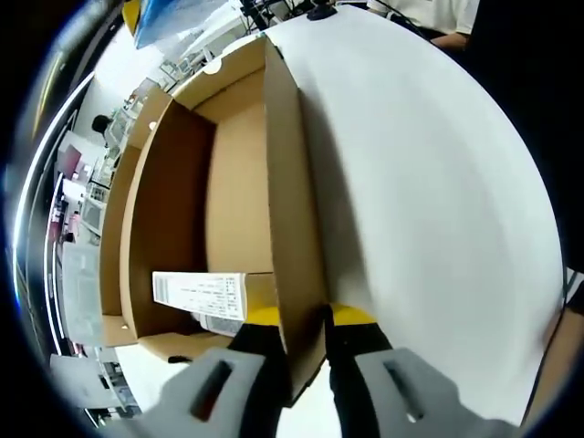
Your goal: Operate the shoe box by opening the lid, removing the specified soft item, and placing it in the target area until the item is outside and the box remains undamaged.
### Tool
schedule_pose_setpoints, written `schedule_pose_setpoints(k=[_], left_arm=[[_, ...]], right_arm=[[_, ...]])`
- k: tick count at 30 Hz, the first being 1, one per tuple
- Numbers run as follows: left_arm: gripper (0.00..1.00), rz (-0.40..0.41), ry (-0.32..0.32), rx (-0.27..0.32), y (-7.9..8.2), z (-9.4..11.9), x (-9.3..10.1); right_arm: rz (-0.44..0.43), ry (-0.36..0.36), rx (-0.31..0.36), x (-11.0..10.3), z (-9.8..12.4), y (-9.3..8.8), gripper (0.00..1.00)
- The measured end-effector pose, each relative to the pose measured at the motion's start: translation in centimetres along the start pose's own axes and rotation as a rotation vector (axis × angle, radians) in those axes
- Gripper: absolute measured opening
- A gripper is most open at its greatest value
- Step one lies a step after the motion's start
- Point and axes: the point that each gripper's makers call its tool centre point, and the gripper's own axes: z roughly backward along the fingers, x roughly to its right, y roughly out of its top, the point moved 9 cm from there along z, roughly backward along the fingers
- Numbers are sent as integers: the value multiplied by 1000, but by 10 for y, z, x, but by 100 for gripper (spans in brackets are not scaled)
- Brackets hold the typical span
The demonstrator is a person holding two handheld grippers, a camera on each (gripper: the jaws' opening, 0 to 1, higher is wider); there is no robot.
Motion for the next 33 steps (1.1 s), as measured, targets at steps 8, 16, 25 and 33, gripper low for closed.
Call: schedule_pose_setpoints(k=[8, 16, 25, 33], left_arm=[[13, 1, 1, -2, 0, 0, 0], [13, 3, 0, -1, 0, 0, 0], [13, 3, 2, -3, 1, 0, 0], [13, 4, 4, -7, 1, 0, 1]], right_arm=[[-62, 3, -20, -14, 9, -12, 72], [-127, 36, -46, -40, 14, -22, 72], [-177, 50, -54, -60, 15, -27, 72], [-253, 84, -58, -84, 9, -31, 72]])
